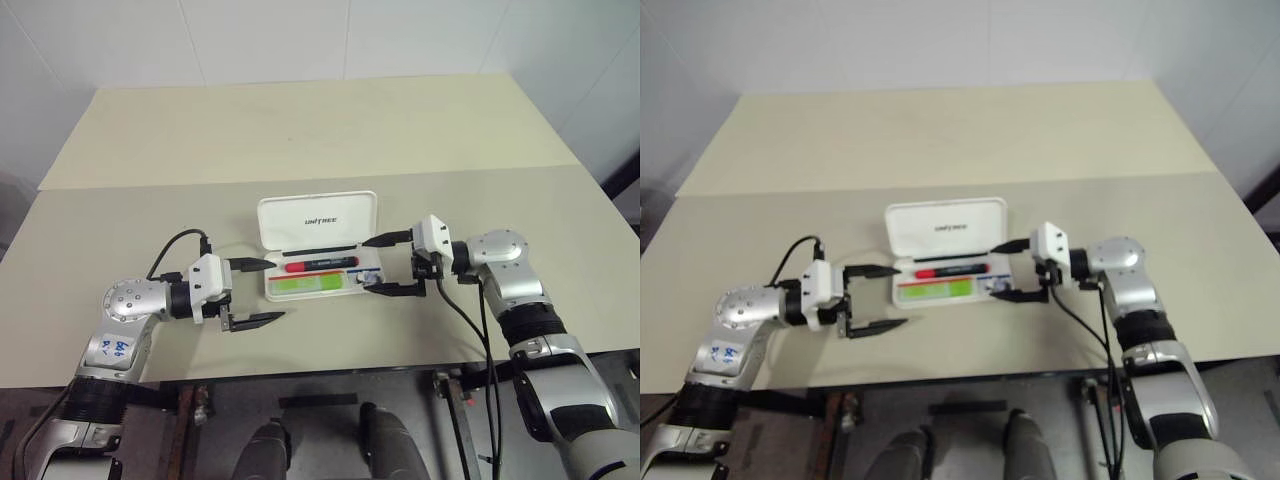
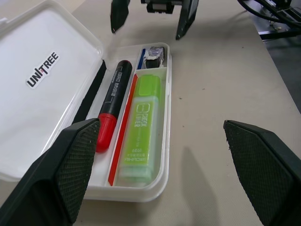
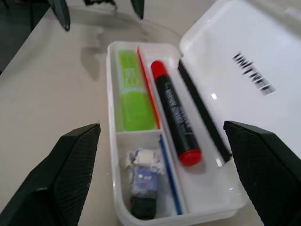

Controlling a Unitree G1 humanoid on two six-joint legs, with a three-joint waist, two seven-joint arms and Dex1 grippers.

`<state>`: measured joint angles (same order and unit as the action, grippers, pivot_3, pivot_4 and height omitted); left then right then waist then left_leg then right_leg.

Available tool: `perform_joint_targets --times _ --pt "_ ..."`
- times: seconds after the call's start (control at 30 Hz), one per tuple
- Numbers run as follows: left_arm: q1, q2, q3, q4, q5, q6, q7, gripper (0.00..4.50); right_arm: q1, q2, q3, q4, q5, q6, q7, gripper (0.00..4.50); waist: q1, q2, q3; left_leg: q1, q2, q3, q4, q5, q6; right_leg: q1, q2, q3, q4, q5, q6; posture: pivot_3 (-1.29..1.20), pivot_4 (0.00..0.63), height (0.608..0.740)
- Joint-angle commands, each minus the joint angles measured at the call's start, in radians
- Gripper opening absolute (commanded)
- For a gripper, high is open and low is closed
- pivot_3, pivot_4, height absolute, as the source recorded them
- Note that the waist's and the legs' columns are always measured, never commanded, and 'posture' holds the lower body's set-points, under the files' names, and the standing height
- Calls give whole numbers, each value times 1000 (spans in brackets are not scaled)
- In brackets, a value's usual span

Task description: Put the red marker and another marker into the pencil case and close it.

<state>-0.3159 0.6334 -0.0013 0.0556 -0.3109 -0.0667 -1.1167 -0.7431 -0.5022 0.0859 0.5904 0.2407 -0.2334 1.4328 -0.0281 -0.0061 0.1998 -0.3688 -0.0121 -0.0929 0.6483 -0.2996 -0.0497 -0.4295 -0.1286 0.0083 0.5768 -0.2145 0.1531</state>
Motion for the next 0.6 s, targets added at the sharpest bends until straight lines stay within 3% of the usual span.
perform_joint_targets --times 0.03,0.33,0.6 --pt "-7 12 31 -15 -18 -2 5 4500 56 -41 -57 -114 53 38 -22 4471 0 0 0 0 0 0 0 0 0 0 0 0 0 0 0 0 150 740" --pt "6 24 95 0 -75 10 -12 4500 272 -177 -160 -356 117 147 -88 4471 0 0 0 0 0 0 1 0 0 1 -1 0 -1 0 0 0 150 740" --pt "17 -14 183 -9 -155 51 50 1913 421 -219 -243 -459 126 163 -188 4500 0 0 0 2 0 2 2 0 0 1 0 1 -1 0 0 0 150 740"
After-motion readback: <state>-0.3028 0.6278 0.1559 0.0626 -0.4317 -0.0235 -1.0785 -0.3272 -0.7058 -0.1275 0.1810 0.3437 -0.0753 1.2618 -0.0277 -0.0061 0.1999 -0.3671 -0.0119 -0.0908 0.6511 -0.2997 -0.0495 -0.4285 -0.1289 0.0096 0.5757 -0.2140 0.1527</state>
